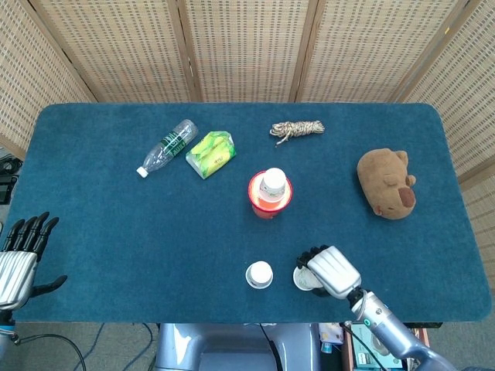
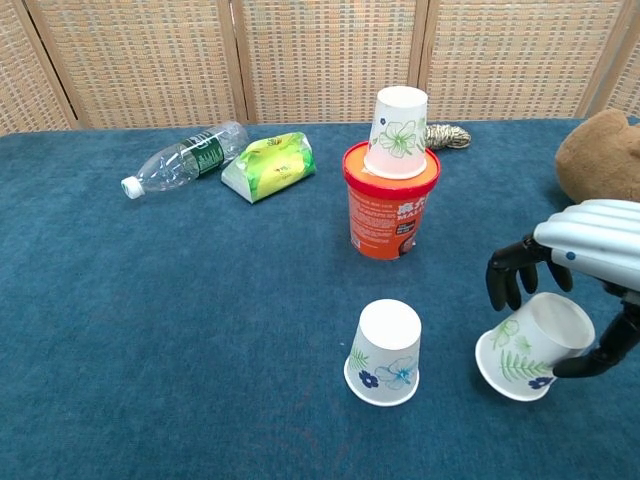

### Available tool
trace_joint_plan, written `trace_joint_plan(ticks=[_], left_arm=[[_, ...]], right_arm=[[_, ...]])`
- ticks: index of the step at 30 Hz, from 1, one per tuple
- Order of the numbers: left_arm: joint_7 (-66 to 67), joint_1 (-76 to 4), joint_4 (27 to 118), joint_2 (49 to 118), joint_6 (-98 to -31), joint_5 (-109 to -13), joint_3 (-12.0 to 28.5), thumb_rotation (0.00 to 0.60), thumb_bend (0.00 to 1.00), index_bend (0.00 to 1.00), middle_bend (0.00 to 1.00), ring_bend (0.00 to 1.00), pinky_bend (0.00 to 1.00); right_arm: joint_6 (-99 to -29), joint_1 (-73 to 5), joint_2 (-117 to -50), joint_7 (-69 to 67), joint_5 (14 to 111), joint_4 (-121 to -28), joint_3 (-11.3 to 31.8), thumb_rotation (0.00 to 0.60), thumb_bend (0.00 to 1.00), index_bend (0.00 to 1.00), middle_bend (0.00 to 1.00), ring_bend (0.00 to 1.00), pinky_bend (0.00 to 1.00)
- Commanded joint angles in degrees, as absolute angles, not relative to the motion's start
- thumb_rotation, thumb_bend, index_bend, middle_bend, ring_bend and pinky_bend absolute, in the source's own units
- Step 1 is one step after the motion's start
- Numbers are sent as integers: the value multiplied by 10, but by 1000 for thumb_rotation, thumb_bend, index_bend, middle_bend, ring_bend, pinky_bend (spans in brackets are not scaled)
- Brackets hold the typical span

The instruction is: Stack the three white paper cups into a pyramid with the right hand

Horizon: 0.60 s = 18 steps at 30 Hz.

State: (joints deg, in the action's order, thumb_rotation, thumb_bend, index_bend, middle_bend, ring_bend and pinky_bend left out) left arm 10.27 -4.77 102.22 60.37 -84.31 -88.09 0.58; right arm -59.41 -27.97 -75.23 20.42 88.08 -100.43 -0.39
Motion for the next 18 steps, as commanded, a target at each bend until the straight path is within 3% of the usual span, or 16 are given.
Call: trace_joint_plan(ticks=[1,18], left_arm=[[102,-48,1022,603,-844,-882,6,600,119,0,0,0,0],[87,-48,1024,595,-844,-871,10,600,119,0,0,0,0]], right_arm=[[-580,-286,-772,240,846,-1018,12,600,271,459,552,453,555],[-556,-320,-831,337,732,-1033,45,600,271,459,548,453,555]])
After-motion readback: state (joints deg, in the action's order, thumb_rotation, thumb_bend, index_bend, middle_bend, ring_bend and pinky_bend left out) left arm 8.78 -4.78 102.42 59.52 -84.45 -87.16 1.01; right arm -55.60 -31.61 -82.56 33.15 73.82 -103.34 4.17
